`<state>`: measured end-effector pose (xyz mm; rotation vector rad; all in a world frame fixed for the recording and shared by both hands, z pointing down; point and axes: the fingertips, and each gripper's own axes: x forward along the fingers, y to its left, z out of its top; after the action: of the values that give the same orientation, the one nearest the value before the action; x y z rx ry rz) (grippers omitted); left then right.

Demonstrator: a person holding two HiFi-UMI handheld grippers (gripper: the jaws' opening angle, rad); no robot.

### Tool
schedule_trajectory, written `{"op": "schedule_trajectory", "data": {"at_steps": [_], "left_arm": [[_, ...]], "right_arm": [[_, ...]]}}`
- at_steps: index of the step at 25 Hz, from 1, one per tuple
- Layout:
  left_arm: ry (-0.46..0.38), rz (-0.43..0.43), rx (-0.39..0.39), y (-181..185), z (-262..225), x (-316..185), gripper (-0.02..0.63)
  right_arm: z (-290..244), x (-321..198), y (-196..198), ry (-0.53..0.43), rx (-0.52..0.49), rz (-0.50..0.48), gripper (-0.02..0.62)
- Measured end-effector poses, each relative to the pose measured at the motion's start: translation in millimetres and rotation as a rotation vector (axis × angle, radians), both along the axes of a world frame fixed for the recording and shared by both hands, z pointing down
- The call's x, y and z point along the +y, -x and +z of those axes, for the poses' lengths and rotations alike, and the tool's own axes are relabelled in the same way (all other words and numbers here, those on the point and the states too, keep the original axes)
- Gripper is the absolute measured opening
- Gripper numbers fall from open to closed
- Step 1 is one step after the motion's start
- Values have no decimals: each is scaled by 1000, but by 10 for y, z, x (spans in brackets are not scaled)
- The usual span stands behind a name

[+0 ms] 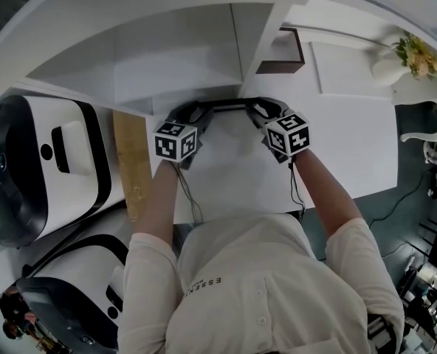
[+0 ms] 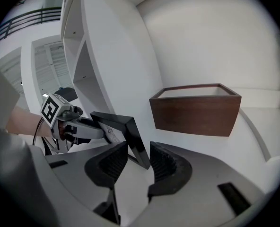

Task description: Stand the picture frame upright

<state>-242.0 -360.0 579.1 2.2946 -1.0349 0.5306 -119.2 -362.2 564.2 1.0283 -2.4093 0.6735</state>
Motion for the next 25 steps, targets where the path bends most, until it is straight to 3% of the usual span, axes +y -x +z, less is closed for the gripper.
{"op": "schedule_trajectory", "data": {"at_steps": [6,14,18,20,21,23,25], "left_arm": [[-24,-41,-5,94,-60,50,243],[-130,-72,-82,176,-357,312,244],[-158,-107,-73,171,-554,527,240],[-188,-110,-92,148,-687,658,211],[-218,-110,-116,139,-772,726,161],[-300,-115,-159,118,-986,847,58],[-368,-125,-160,96,-1200,942,9]], "right_arm": [[-38,47,-58,-19,54,18,155],[-233,289,-166,-97,108,38,169],[-442,492,-163,-146,90,70,160],[-591,587,-179,-184,87,92,78],[-675,627,-195,-205,88,109,44],[-857,708,-220,-248,83,136,24],[-1038,792,-220,-289,63,142,18]]}}
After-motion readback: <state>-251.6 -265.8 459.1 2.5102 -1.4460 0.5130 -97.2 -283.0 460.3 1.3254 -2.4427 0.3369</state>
